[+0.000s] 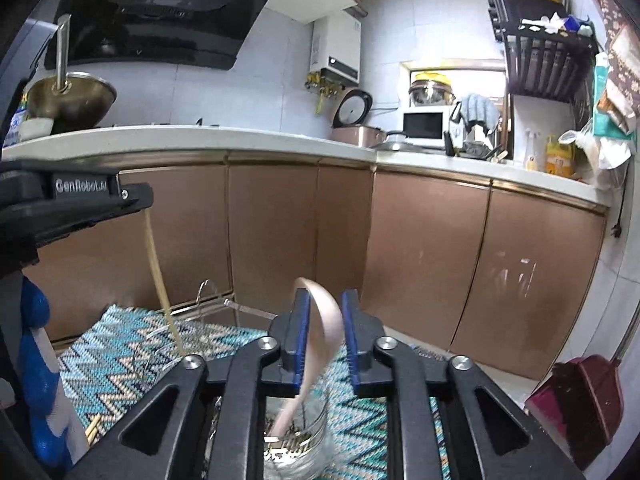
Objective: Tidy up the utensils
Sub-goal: 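Lift both held utensils over the wire holder and open both grippers, then pull both open grippers back from the holder toward the utensils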
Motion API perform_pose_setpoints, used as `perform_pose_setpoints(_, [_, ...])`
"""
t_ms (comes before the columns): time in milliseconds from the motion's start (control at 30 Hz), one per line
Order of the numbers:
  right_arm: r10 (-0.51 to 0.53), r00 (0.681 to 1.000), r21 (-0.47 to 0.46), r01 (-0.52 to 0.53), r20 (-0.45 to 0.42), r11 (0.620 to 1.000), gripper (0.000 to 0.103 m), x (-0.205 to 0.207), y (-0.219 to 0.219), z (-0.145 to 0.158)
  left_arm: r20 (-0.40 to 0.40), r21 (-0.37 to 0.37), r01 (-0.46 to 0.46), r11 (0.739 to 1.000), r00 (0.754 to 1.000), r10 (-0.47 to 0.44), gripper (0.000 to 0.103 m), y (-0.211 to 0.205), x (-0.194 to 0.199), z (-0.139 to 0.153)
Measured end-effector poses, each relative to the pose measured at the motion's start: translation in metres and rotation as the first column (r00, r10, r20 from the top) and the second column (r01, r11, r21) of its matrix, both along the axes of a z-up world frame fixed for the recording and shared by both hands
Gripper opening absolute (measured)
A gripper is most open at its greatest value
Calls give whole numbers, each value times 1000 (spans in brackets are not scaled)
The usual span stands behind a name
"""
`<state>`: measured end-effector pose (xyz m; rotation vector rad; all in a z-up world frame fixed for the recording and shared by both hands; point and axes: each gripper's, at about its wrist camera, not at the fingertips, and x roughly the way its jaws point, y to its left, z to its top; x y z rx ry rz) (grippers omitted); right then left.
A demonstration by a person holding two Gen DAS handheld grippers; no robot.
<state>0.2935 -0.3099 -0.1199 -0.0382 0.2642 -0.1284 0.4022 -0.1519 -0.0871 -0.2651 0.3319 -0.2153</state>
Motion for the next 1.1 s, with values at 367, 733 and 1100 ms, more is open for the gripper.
perform_pose_setpoints(367, [-21, 998, 25, 20, 65, 1000, 53, -57, -5, 36, 83, 14, -24, 1000, 996, 23, 41, 45, -62, 64])
perform_pose_setpoints(733, [-4, 988, 87, -10, 156, 996, 96, -159, -13, 107, 77, 37, -69, 997, 995, 66, 42, 116, -153, 125])
perform_pose_setpoints(1100, [64, 963, 119, -98, 262, 988, 103, -244, -1, 145, -13, 26, -26, 999, 1000, 26, 42, 189, -221, 133])
